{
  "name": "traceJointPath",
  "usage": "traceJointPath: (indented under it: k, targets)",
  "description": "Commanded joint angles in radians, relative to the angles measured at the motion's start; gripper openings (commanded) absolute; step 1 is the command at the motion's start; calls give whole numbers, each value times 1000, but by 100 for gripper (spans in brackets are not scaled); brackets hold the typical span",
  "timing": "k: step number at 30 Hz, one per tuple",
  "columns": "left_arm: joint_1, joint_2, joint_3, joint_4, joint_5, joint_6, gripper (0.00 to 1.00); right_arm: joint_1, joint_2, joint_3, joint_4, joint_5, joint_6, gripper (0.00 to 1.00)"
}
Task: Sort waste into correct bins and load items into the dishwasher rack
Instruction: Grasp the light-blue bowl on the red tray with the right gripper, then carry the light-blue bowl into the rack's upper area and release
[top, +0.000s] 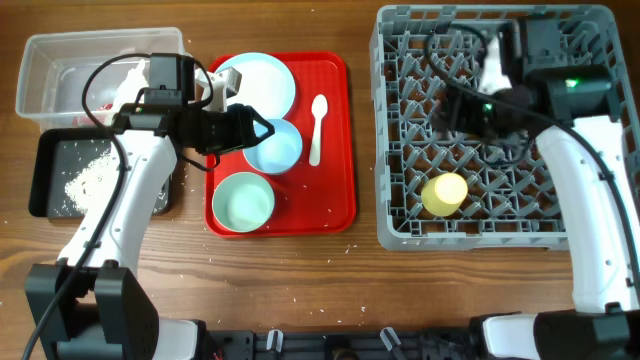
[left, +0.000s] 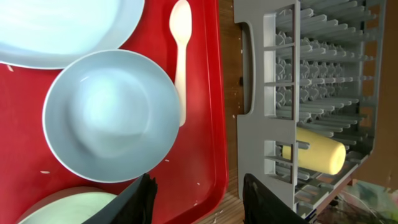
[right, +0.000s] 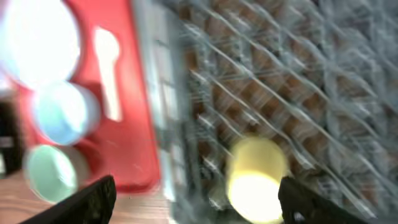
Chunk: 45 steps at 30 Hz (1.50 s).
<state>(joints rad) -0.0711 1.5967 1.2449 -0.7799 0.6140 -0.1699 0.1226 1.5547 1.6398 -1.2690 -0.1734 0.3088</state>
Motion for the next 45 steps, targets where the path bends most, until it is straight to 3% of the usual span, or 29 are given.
traceJointPath:
  k: [1, 3, 7, 13, 17, 21, 25, 31, 37, 39, 42, 45]
  targets:
    - [45, -18, 46, -28, -18, 5, 45, 145, 48, 14, 121, -97, 35, 83]
    - [94, -36, 92, -86, -27, 5, 45, 247, 102, 14, 230, -75, 88, 80]
    - [217, -90, 145, -188, -180, -56, 47, 428, 286, 14, 424, 105, 226, 72]
    - [279, -89, 145, -267, -455, -134, 47, 486, 519, 14, 556, 66, 266, 56]
    - [279, -87, 145, -267, -494, -134, 54, 496, 621, 14, 611, 37, 269, 37]
    - [279, -84, 145, -265, -494, -134, 56, 496, 660, 14, 615, 38, 266, 31]
    - [279, -76, 143, -266, -493, -134, 57, 495, 659, 14, 613, 38, 266, 5]
    - [279, -76, 143, -265, -493, -134, 59, 472, 497, 16, 545, 55, 241, 4]
    - [279, -76, 143, -265, -493, -134, 62, 356, 166, 16, 358, 439, 245, 4]
    - [279, -76, 143, -265, -493, -134, 63, 300, 88, 15, 283, 731, 286, 4]
    - [279, -76, 143, -265, -492, -134, 63, 258, 86, 11, 261, 1075, 286, 4]
    - [279, -76, 143, -265, -492, -134, 63, 236, 156, 0, 379, 1244, 85, 4]
